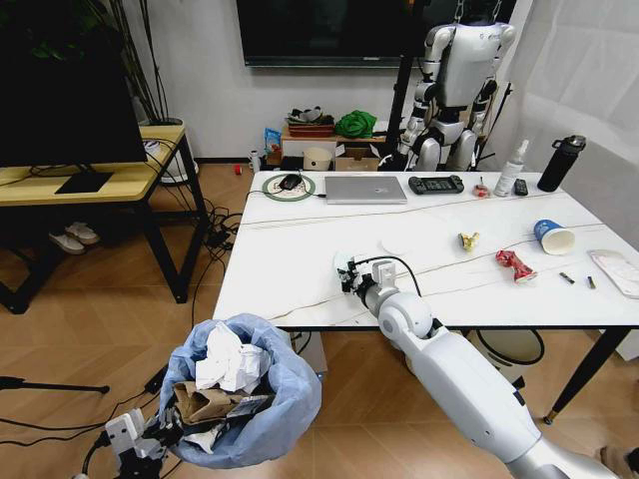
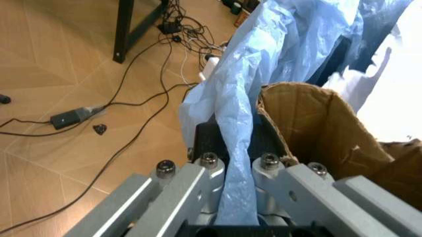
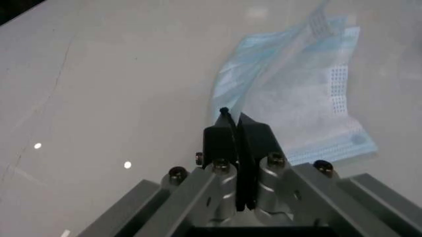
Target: Pick up the trash bin and place the trash from the table into it.
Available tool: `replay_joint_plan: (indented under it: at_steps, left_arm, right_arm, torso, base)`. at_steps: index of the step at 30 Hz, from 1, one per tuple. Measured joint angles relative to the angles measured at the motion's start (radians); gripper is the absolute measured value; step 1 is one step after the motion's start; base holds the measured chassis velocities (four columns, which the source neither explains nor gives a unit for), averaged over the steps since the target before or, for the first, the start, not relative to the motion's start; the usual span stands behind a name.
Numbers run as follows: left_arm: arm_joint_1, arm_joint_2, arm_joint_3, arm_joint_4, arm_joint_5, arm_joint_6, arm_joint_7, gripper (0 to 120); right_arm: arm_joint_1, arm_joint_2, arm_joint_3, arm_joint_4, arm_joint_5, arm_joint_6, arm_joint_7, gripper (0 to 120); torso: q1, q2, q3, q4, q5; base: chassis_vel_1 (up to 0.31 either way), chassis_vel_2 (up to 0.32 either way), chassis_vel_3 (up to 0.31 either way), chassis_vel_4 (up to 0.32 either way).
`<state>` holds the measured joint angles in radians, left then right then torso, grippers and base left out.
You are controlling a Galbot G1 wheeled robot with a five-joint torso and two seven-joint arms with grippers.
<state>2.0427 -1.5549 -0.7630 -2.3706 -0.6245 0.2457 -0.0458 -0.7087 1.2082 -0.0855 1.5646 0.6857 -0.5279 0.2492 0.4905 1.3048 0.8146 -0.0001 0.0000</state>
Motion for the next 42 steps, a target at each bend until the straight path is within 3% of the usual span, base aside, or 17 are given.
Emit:
replay_joint_plan:
  at_steps: [5, 10, 14, 18, 24, 33, 42]
  left_arm:
    - [0.000, 0.002, 0.003, 0.001, -0.002, 0.000, 0.000, 0]
    - [0.001, 0.007, 0.006, 0.001, -0.006, 0.000, 0.000, 0]
    - [0.007, 0.012, 0.007, 0.001, -0.008, -0.001, 0.003, 0]
    - [0.009, 0.013, 0.007, 0.001, -0.008, -0.001, 0.003, 0]
    - [0.015, 0.013, 0.005, -0.005, -0.008, -0.001, 0.004, 0]
    - [0.011, 0.007, 0.003, -0.008, -0.008, 0.002, 0.001, 0]
    - [0.005, -0.001, 0.009, 0.000, -0.014, 0.007, -0.006, 0]
  right_arm:
    - [-0.016, -0.020, 0.013, 0.047, 0.001, 0.006, -0.004, 0]
    - [-0.070, -0.065, 0.052, 0.187, 0.050, 0.032, -0.024, 0]
    - [-0.145, -0.145, 0.065, 0.368, 0.132, 0.083, -0.065, 0]
    - [-0.174, -0.180, 0.031, 0.482, 0.161, 0.112, -0.084, 0]
    - [-0.184, -0.228, -0.109, 0.699, 0.233, 0.162, -0.107, 0]
    - [-0.134, -0.238, -0.260, 0.768, 0.269, 0.196, -0.129, 0]
    - [-0.166, -0.239, -0.404, 0.691, 0.140, 0.207, -0.152, 0]
  torso:
    - [0.000, 0.000, 0.000, 0.0000, 0.0001]
    - [0.000, 0.000, 0.000, 0.0000, 0.0000]
    - [0.000, 0.000, 0.000, -0.0004, 0.0001]
    - [0.000, 0.000, 0.000, -0.0002, 0.0002]
    - [0.000, 0.000, 0.000, 0.0000, 0.0000]
    - [0.000, 0.000, 0.000, 0.0001, -0.0001]
    - [0.000, 0.000, 0.000, -0.0001, 0.0000]
  base:
    - [0.000, 0.000, 0.000, 0.000]
    - [0.000, 0.000, 0.000, 0.000]
    - [0.000, 0.000, 0.000, 0.000]
    - [0.000, 0.000, 0.000, 0.000]
    - [0.000, 0.000, 0.000, 0.000]
    - [0.000, 0.000, 0.000, 0.000]
    - [0.000, 0.000, 0.000, 0.000]
